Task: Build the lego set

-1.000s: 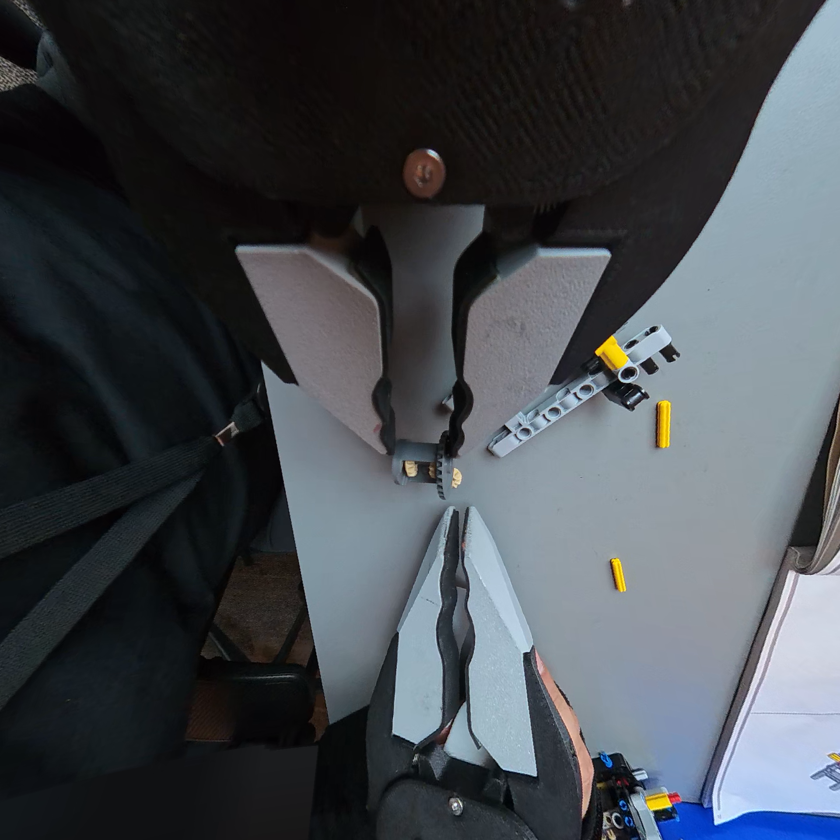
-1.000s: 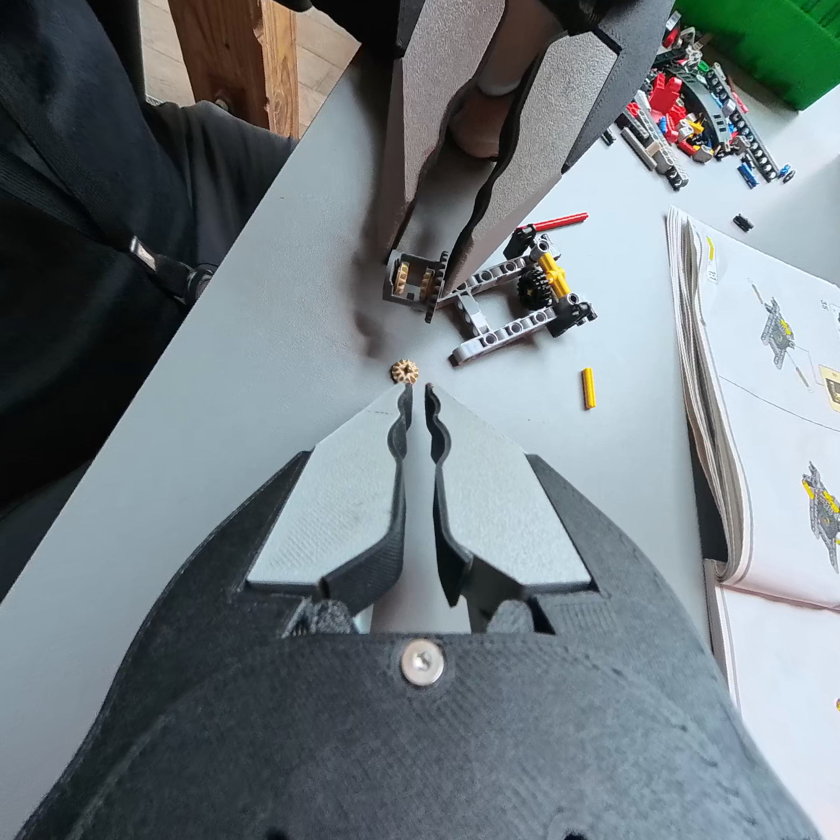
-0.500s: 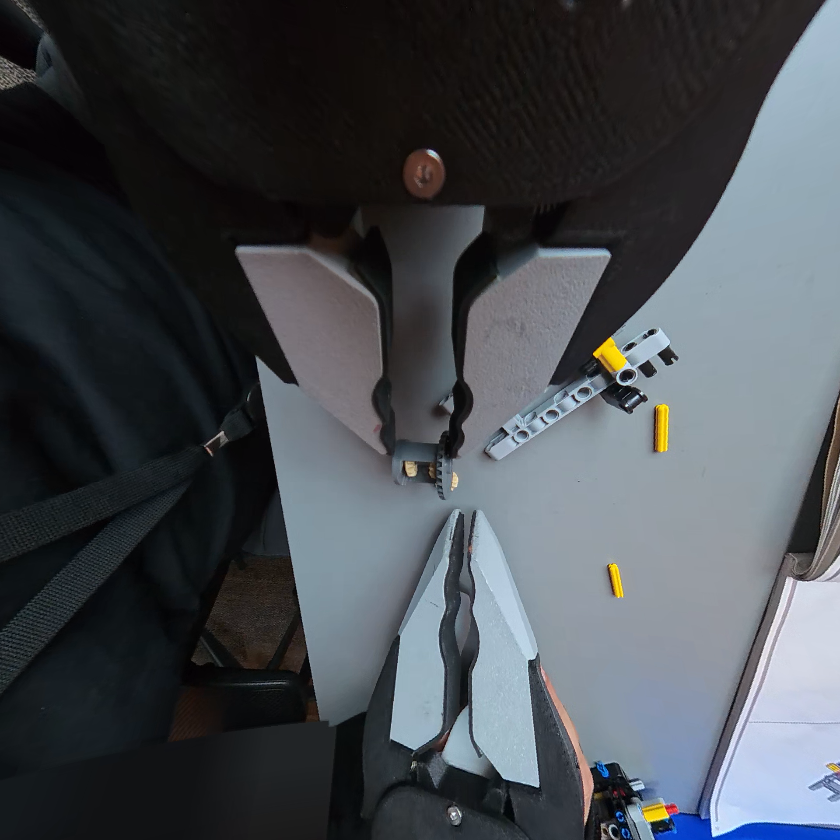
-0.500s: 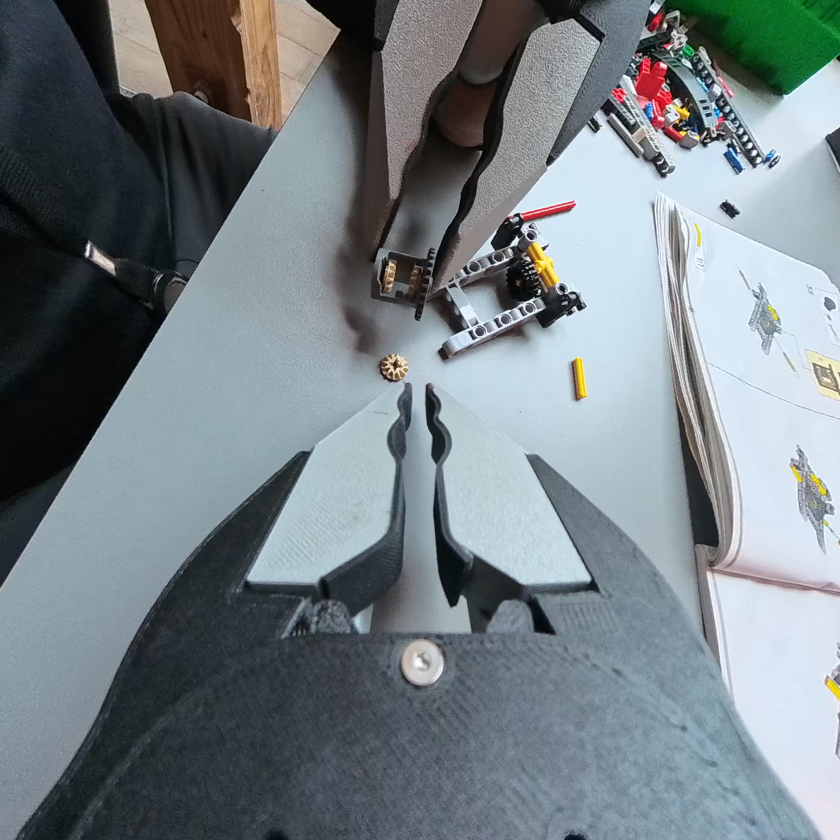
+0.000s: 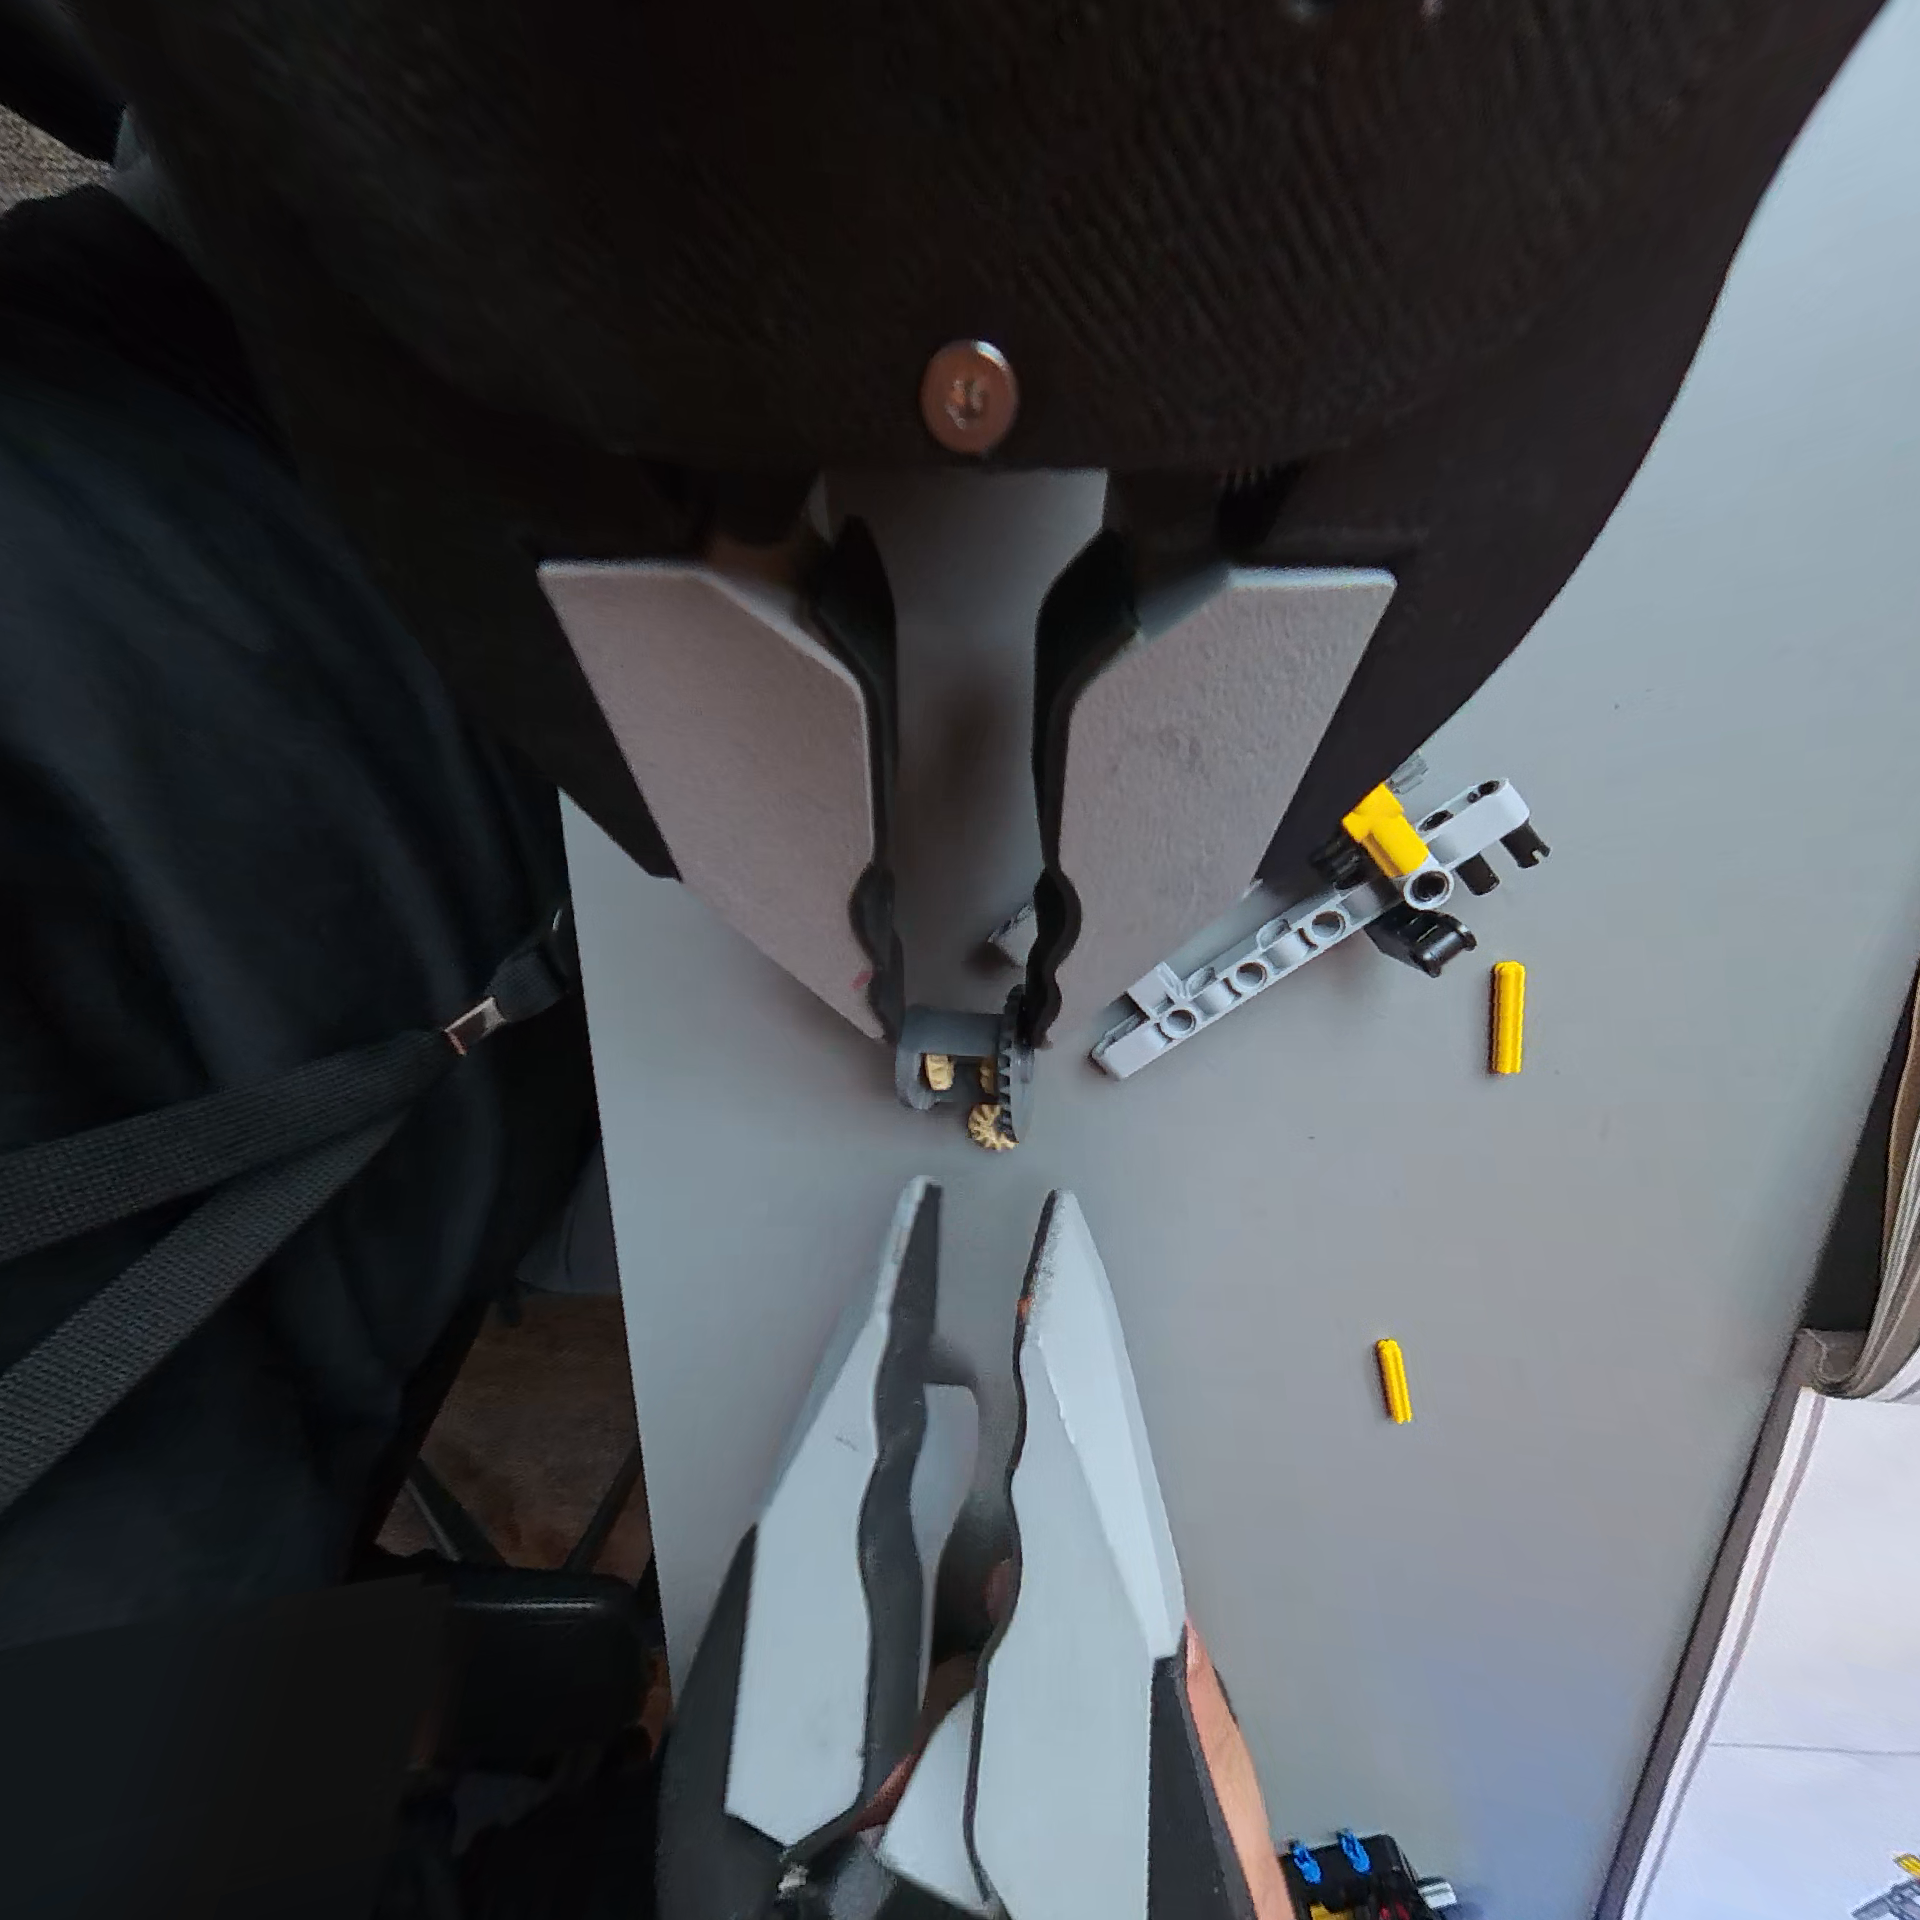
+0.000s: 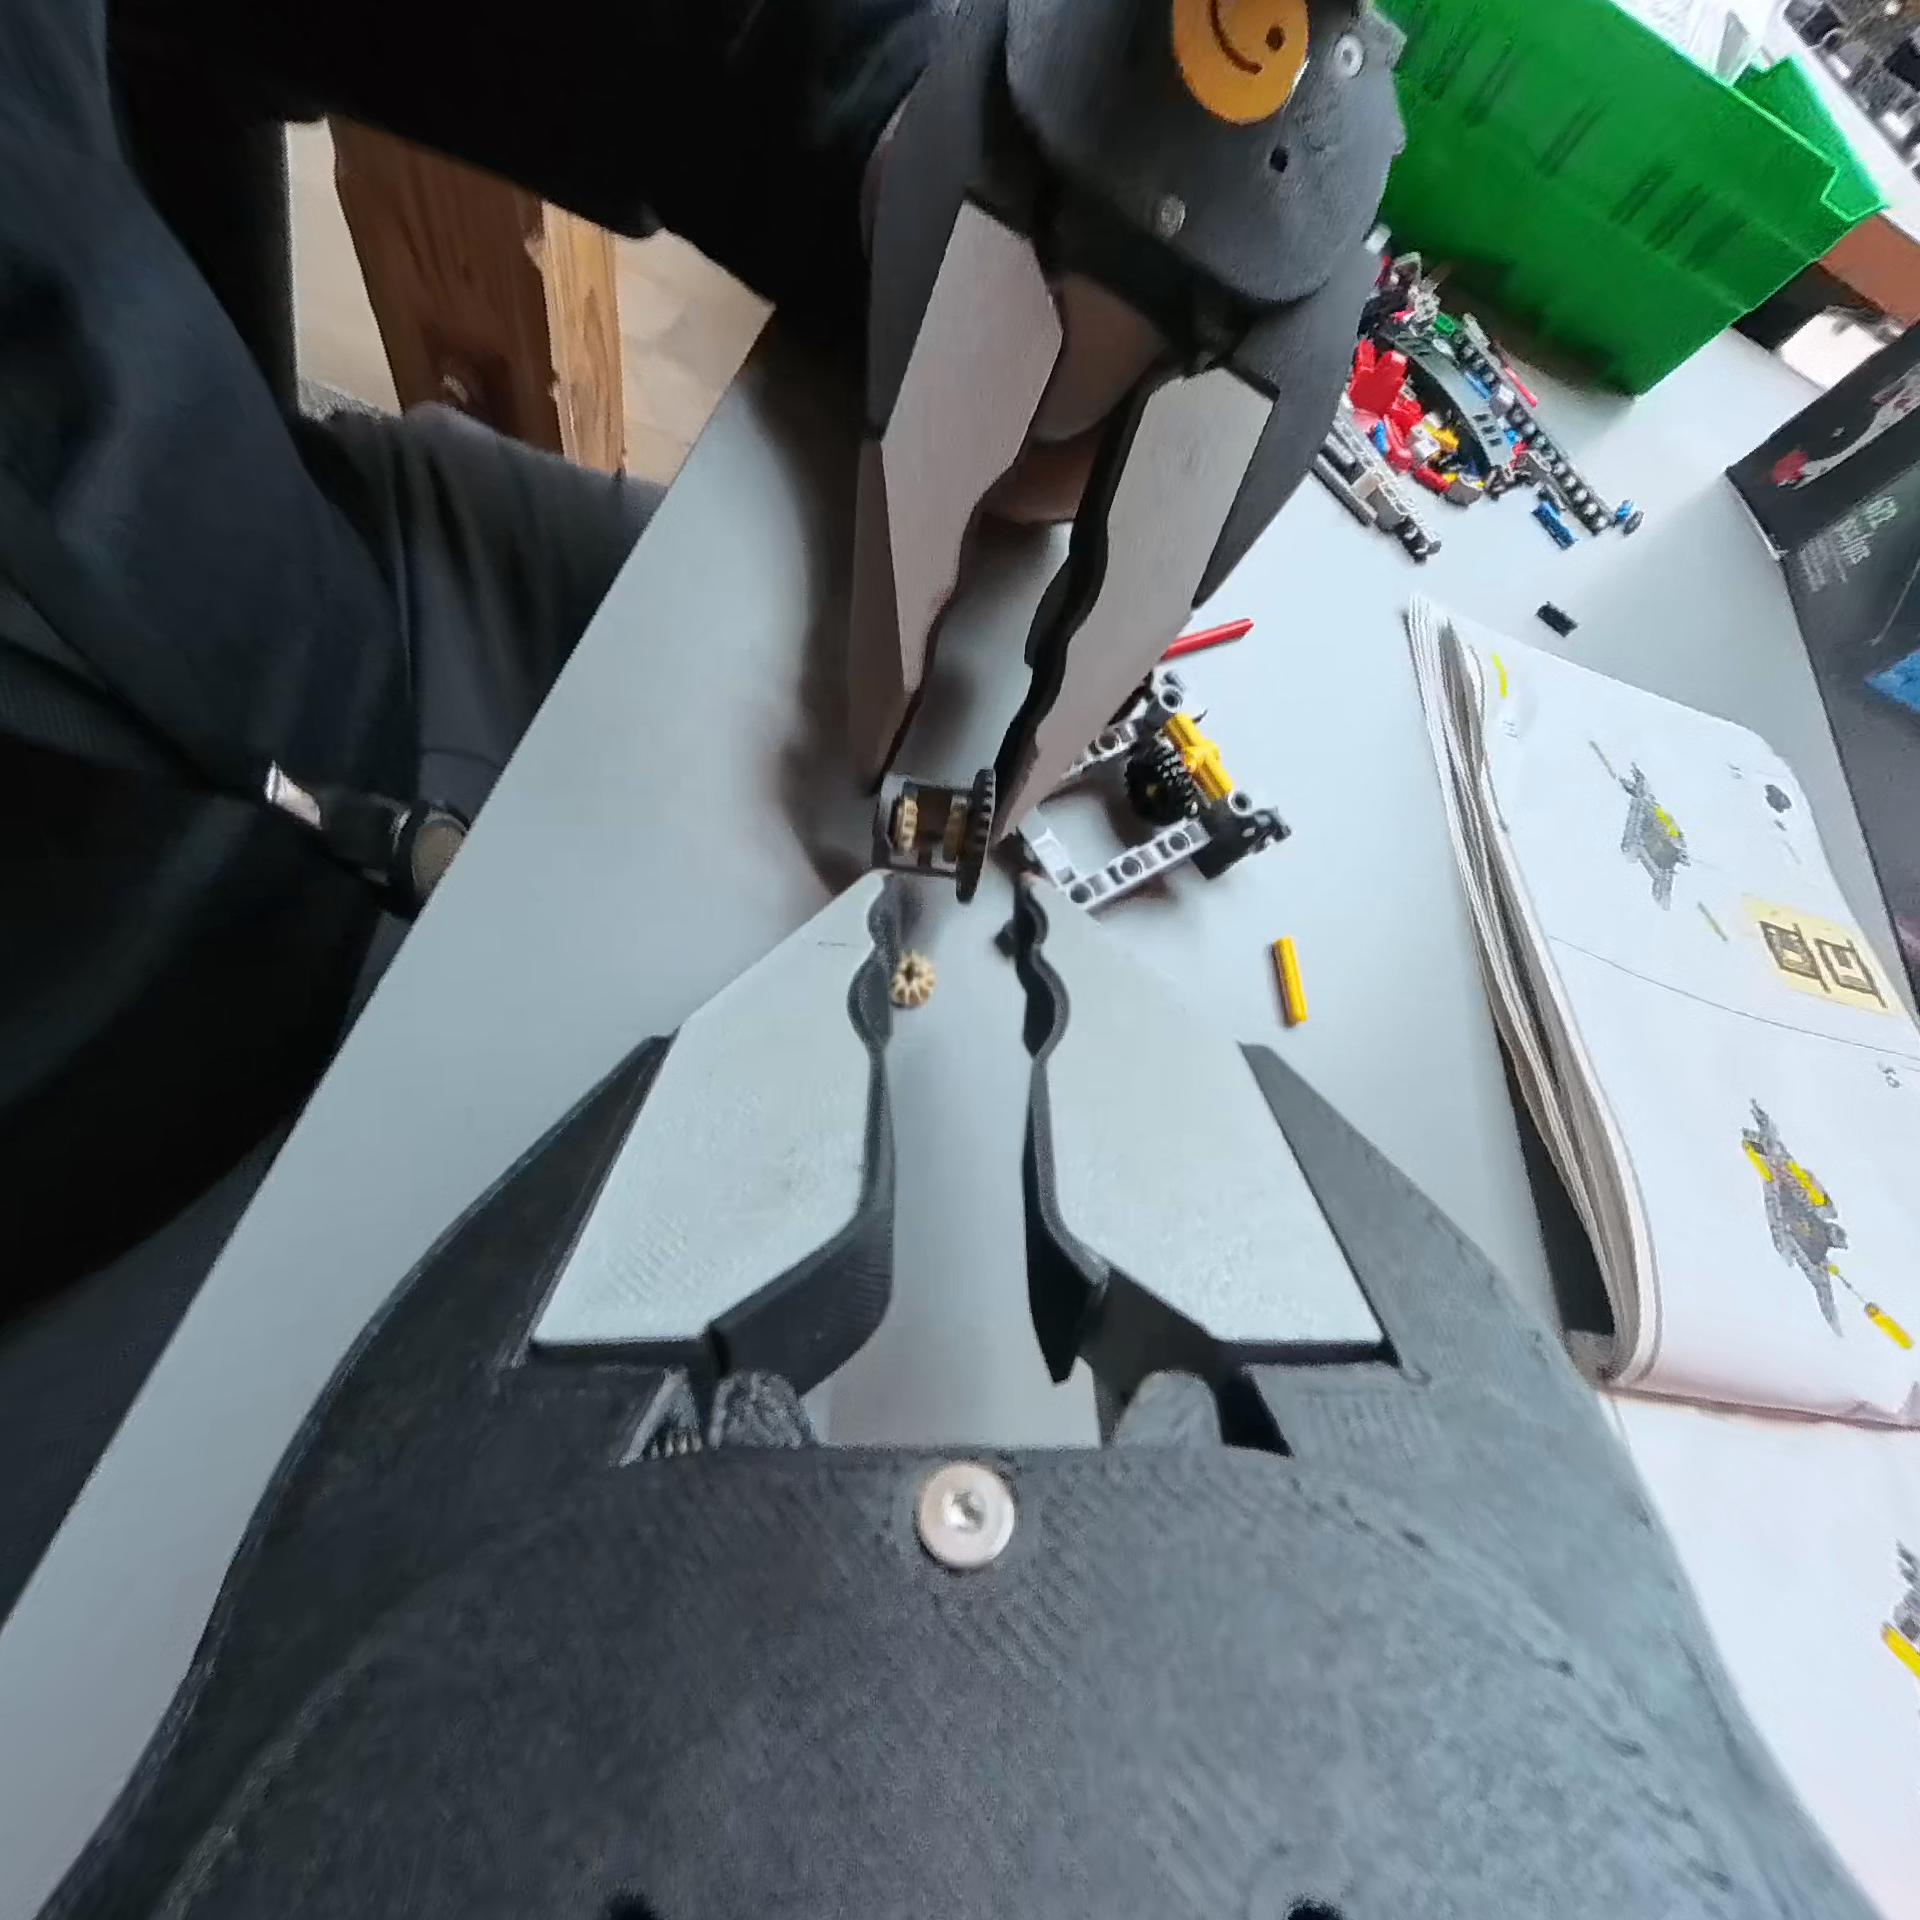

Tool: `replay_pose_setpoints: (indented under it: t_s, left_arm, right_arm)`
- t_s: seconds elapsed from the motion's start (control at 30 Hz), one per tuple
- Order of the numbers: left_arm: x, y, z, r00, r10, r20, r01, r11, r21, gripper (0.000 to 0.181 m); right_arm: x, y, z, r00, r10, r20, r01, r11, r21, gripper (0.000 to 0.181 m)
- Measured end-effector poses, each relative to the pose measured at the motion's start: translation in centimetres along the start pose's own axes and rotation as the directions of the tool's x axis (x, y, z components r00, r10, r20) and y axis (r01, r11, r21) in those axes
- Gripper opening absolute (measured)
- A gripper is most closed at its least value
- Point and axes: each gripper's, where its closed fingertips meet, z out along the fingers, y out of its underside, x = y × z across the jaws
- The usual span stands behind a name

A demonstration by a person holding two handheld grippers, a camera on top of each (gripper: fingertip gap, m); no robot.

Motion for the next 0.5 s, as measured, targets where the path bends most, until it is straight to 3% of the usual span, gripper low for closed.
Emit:
replay_pose_setpoints:
  t_s: [0.13, 0.5]
  left_arm:
    - [-0.2, -0.3, -0.3, 1.0, -0.024, 0.0, 0.024, 0.999, 0.027, 0.02]
    - [-0.4, -0.4, -0.2, 0.997, -0.077, -0.004, 0.077, 0.997, 0.031, 0.021]
  right_arm:
    - [-0.6, 0.0, 1.0, 0.997, 0.061, 0.045, -0.06, 0.998, -0.021, 0.035]
    - [0.0, 0.3, 1.6, 0.998, 0.056, -0.001, -0.056, 0.997, -0.055, 0.021]
